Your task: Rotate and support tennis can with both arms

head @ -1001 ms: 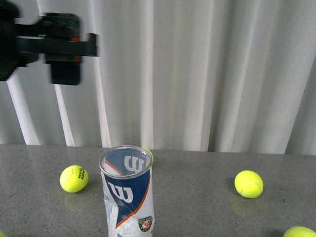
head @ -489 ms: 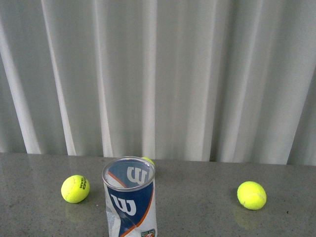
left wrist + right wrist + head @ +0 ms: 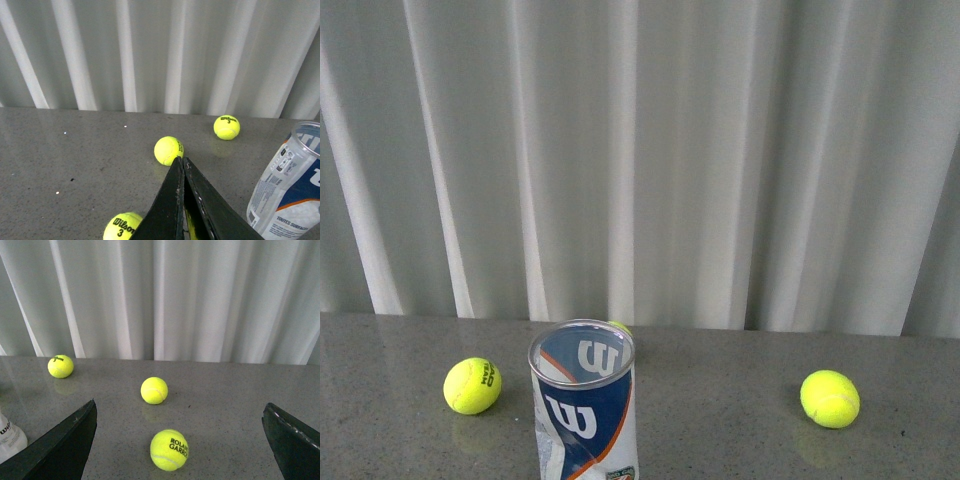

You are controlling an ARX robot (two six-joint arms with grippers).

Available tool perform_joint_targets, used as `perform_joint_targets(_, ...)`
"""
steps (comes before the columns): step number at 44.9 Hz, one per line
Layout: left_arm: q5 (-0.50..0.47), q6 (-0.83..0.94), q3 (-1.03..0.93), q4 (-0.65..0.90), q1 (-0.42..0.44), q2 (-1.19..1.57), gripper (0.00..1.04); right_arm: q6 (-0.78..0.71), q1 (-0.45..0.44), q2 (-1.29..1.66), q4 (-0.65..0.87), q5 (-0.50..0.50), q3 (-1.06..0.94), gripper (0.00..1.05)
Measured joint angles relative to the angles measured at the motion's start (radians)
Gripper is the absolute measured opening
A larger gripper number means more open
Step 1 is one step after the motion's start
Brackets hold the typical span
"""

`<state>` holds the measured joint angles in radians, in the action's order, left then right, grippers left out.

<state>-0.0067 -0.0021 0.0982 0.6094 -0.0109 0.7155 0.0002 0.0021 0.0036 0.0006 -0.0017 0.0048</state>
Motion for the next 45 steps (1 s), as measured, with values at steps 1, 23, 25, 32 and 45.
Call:
perform_joint_targets(1,0.0,0.0,-0.006,-0.01,0.004,-0.016,0.04,0.0,0.0,0.0,0.0,0.0,0.0,0.98)
perform_joint_targets(23,0.006,0.0,-0.074,-0.144,0.009,-0.247,0.04,0.0,0.0,0.0,0.0,0.0,0.0,0.98)
perform_joint_targets(25,0.006,0.0,-0.074,-0.17,0.009,-0.274,0.04,0.0,0.0,0.0,0.0,0.0,0.0,0.98)
perform_joint_targets(32,0.006,0.0,-0.074,-0.251,0.009,-0.359,0.04,0.0,0.0,0.0,0.0,0.0,0.0,0.98)
perform_joint_targets(45,0.006,0.0,-0.074,-0.356,0.009,-0.466,0.04,0.0,0.0,0.0,0.0,0.0,0.0,0.98)
